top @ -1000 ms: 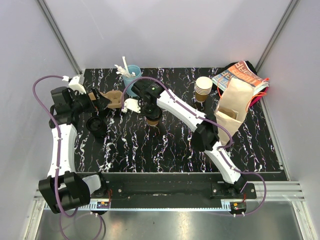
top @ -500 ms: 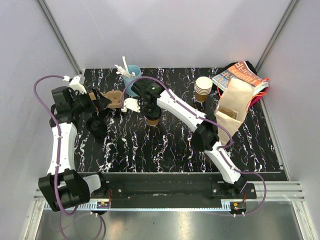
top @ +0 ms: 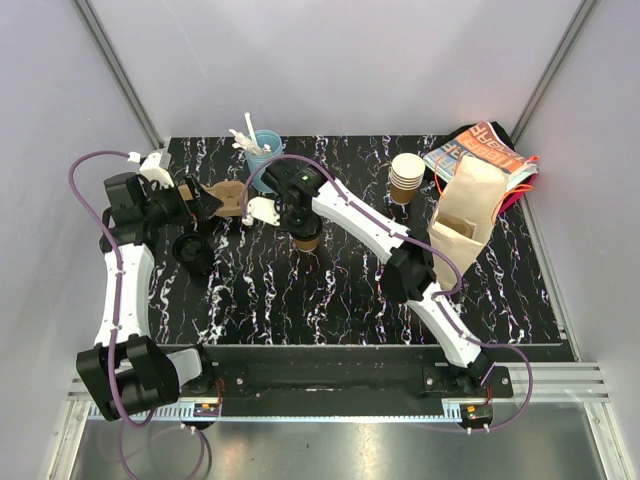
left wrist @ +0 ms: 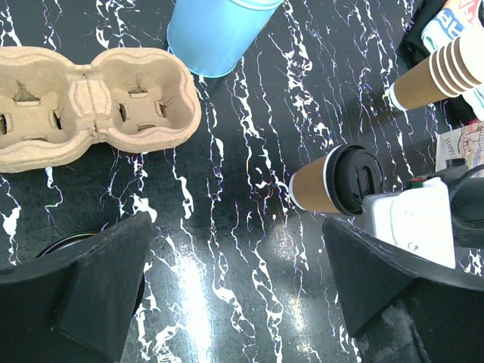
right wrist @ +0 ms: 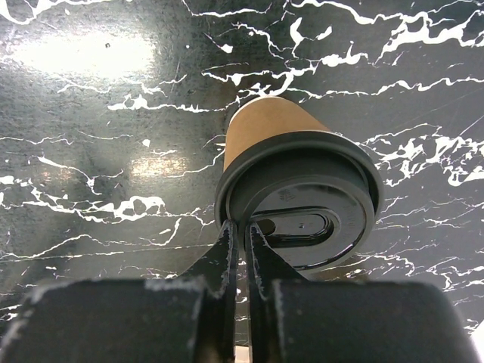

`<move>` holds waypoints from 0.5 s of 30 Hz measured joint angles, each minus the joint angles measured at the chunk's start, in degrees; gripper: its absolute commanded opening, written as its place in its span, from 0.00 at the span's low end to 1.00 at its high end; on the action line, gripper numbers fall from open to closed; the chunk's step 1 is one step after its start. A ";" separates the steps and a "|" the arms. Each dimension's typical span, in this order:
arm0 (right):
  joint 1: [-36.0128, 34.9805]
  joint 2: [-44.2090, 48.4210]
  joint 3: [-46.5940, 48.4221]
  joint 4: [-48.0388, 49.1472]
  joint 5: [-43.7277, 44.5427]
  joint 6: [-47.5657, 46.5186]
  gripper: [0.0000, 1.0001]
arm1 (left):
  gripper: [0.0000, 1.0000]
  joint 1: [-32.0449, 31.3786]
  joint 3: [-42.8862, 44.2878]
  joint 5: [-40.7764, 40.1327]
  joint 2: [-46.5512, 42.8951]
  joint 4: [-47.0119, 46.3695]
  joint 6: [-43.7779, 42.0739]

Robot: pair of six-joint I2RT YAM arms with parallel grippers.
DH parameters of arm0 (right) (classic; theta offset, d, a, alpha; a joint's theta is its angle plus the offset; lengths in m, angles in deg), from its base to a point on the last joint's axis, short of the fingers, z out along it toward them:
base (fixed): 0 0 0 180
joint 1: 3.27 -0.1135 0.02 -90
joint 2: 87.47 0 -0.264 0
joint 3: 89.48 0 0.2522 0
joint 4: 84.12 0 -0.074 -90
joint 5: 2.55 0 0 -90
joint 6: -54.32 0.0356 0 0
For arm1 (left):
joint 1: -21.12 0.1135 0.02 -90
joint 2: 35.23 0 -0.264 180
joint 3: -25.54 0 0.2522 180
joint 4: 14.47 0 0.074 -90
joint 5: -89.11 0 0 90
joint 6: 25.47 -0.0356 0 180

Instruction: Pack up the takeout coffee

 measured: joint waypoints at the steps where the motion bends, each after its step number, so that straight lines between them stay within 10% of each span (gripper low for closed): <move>1: 0.00 -0.15 0.00 0.00 0.00 0.00 0.08 | 0.99 0.00 0.00 0.00 0.00 0.00 0.00; 5: 0.00 -0.22 0.02 0.04 0.02 -0.11 0.13 | 0.99 0.00 0.00 0.02 0.00 -0.02 0.00; 10: 0.00 -0.22 0.02 0.63 -0.02 -0.33 0.51 | 0.99 0.00 -0.09 0.02 0.00 0.00 0.00; 15: 0.00 -0.22 0.02 1.25 0.11 -0.70 0.66 | 0.99 0.00 -0.09 0.04 0.00 -0.02 0.00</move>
